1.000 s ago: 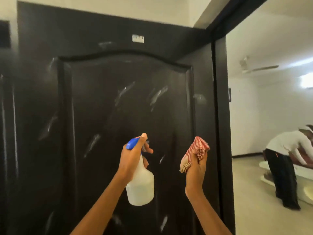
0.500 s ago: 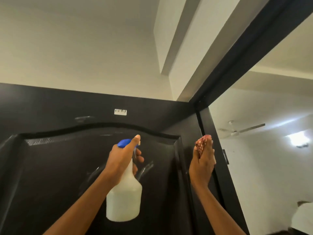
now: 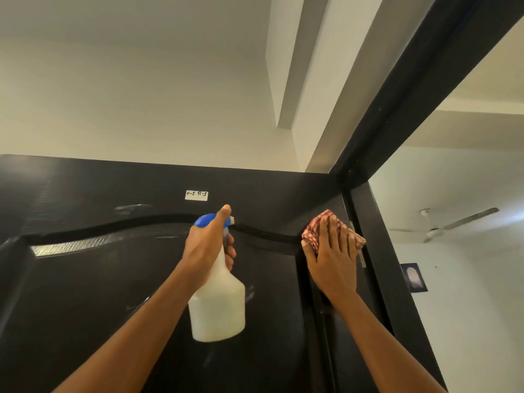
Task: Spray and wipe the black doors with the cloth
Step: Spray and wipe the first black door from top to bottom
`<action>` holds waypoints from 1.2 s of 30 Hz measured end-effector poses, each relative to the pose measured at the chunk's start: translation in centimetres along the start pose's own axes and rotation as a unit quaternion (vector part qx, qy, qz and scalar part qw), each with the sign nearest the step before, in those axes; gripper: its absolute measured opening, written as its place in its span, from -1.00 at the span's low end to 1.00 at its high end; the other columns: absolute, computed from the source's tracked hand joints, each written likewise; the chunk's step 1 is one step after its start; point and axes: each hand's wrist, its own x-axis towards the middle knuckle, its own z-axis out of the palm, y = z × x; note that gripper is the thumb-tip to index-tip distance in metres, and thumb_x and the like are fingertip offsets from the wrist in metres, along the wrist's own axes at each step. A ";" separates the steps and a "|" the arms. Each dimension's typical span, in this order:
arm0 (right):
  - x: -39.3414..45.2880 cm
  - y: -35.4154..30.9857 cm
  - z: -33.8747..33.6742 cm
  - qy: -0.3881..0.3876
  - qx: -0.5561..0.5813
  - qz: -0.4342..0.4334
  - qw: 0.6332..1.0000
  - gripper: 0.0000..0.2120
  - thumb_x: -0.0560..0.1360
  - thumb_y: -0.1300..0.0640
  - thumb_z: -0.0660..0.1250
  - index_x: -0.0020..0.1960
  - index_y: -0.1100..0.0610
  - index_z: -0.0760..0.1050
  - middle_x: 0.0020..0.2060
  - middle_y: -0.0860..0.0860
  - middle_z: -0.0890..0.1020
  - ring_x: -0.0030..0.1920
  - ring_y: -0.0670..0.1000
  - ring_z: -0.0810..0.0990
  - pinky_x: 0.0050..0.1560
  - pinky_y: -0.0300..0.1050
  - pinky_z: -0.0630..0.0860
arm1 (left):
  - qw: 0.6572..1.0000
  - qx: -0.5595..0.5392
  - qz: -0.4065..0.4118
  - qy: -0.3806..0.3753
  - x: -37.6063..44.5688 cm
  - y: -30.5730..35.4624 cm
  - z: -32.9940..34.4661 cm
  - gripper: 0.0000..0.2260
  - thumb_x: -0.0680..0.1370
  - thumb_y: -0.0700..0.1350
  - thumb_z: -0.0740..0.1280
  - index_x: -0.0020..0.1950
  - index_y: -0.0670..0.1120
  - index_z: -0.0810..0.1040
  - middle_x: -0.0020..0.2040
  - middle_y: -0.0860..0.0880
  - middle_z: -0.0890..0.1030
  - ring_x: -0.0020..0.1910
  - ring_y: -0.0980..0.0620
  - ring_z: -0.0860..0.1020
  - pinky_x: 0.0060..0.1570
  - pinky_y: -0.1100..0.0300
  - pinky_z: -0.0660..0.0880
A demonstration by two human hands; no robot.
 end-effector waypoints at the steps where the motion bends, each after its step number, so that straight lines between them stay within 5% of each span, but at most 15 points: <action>1: 0.0 0.0 0.2 0.010 0.005 -0.003 1.000 -0.23 0.62 -0.33 -0.13 0.65 0.14 0.09 0.60 0.18 0.21 0.58 0.30 0.18 0.55 0.21 0.02 | 1.000 -0.014 0.001 -0.011 0.1 0.4 0.0 -0.44 0.56 0.31 0.25 -0.15 -0.22 0.55 -0.35 -0.17 0.61 -0.50 -0.02 0.55 -0.46 0.16 0.53; 7: -0.5 0.0 0.8 0.018 0.026 -0.008 0.999 -0.31 0.65 -0.27 -0.11 0.65 0.11 0.09 0.60 0.15 0.21 0.60 0.23 0.14 0.57 0.22 -0.01 | 0.998 -0.038 -0.002 -0.053 1.7 3.5 0.4 -0.36 0.54 0.39 0.18 -0.28 -0.19 0.54 -0.25 -0.20 0.67 -0.51 -0.03 0.53 -0.44 0.15 0.52; 11: -0.8 -0.1 0.8 0.005 0.046 -0.009 0.999 -0.32 0.65 -0.28 -0.21 0.66 0.06 -0.02 0.63 0.09 0.08 0.63 0.15 0.02 0.61 0.22 -0.05 | 0.999 0.018 0.001 -0.043 2.8 5.2 2.1 -0.36 0.54 0.41 0.16 -0.17 -0.19 0.51 -0.35 -0.13 0.57 -0.51 0.01 0.53 -0.46 0.18 0.51; 16: -1.0 -0.4 0.9 -0.010 0.050 0.005 0.999 -0.29 0.62 -0.30 -0.26 0.66 0.03 -0.10 0.65 0.06 0.00 0.64 0.14 -0.07 0.62 0.18 -0.15 | 0.999 0.029 0.028 -0.016 3.8 5.3 3.3 -0.35 0.54 0.39 0.18 -0.01 -0.23 0.55 -0.25 -0.17 0.61 -0.50 0.02 0.56 -0.48 0.21 0.50; 25: -0.4 -2.8 -0.1 -0.025 0.081 0.029 0.996 -0.29 0.58 -0.31 -0.34 0.63 0.00 -0.27 0.65 0.08 -0.10 0.63 0.13 -0.19 0.56 0.10 -0.33 | 0.997 0.032 0.062 0.019 4.4 6.0 2.2 -0.35 0.52 0.43 0.17 -0.04 -0.20 0.52 -0.26 -0.15 0.59 -0.46 0.02 0.56 -0.45 0.18 0.53; 29: 2.2 -5.3 -1.0 -0.029 0.099 0.030 0.994 -0.23 0.57 -0.33 -0.36 0.66 0.04 -0.19 0.66 0.12 -0.04 0.64 0.19 -0.11 0.61 0.16 -0.23 | 0.997 0.054 0.056 0.019 4.4 5.8 -0.2 -0.32 0.49 0.44 0.22 -0.02 -0.22 0.58 -0.21 -0.19 0.64 -0.41 -0.04 0.59 -0.43 0.16 0.53; 33: 5.7 -9.8 -1.3 -0.053 0.092 -0.045 0.993 -0.27 0.62 -0.39 -0.12 0.67 -0.03 -0.01 0.65 0.18 -0.03 0.63 0.29 -0.12 0.52 0.21 -0.38 | 0.993 0.097 0.059 0.033 3.6 4.9 -2.6 -0.32 0.50 0.43 0.23 0.01 -0.23 0.59 -0.19 -0.20 0.65 -0.35 -0.09 0.61 -0.38 0.11 0.55; 36: 6.5 -13.5 -1.5 -0.103 0.070 -0.179 0.976 -0.33 0.64 -0.37 -0.07 0.66 -0.13 -0.06 0.66 0.12 -0.12 0.63 0.23 -0.21 0.49 0.15 -0.44 | 0.988 0.130 0.055 0.055 2.9 3.9 -4.0 -0.33 0.51 0.43 0.21 0.02 -0.20 0.60 -0.17 -0.21 0.66 -0.32 -0.12 0.62 -0.34 0.08 0.55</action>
